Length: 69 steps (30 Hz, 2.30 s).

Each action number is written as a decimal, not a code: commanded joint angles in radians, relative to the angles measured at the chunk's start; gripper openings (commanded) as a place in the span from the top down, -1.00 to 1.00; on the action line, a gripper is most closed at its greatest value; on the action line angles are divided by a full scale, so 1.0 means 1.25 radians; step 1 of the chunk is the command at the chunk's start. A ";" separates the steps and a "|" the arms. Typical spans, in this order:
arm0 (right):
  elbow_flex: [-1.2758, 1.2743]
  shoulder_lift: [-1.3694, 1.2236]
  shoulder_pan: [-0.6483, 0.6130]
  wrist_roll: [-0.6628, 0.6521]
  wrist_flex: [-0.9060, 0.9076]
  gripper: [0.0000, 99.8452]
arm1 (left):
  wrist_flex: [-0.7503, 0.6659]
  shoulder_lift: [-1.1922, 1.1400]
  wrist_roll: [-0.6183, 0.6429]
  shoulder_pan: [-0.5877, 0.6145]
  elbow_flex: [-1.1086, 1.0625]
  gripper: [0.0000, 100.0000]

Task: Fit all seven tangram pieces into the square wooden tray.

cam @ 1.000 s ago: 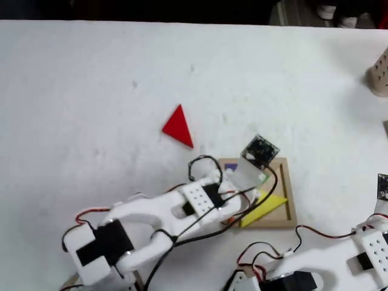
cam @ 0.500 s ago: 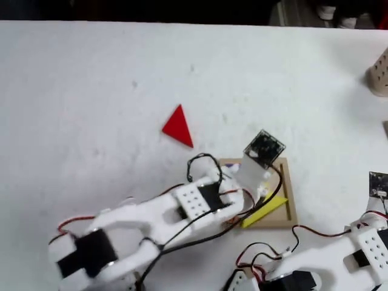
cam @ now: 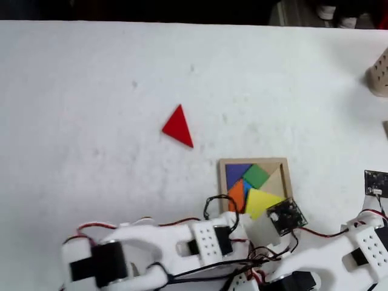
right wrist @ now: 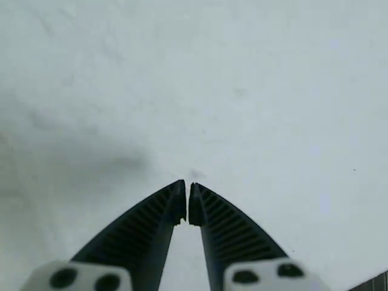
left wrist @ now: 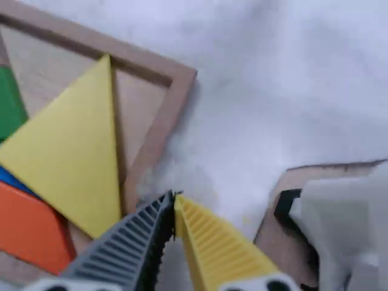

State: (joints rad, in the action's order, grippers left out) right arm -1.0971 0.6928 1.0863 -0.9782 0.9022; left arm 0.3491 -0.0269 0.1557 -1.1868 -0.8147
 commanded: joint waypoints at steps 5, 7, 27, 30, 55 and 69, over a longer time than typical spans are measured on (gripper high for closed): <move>0.006 0.010 -0.006 -0.011 -0.012 0.97 | 0.070 -0.004 -0.014 0.037 0.053 0.96; 0.006 0.010 -0.007 -0.010 -0.012 0.97 | 0.074 0.015 -0.014 0.039 0.044 0.96; 0.006 0.010 -0.002 -0.014 -0.007 0.97 | 0.070 0.144 -0.014 0.159 -0.052 0.96; 0.005 0.010 -0.002 -0.014 -0.007 0.97 | 0.070 0.149 -0.014 0.155 -0.049 0.96; 0.005 0.010 0.004 -0.015 -0.007 0.97 | 0.009 -0.066 0.054 0.246 0.169 0.96; 0.006 0.010 0.014 -0.016 -0.013 0.97 | 0.010 -0.077 0.053 0.165 0.149 0.96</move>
State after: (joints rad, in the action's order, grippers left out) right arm -1.0971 0.6928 1.0986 -0.9858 0.9022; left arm 0.3890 -0.1281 0.2125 -0.9444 -0.6567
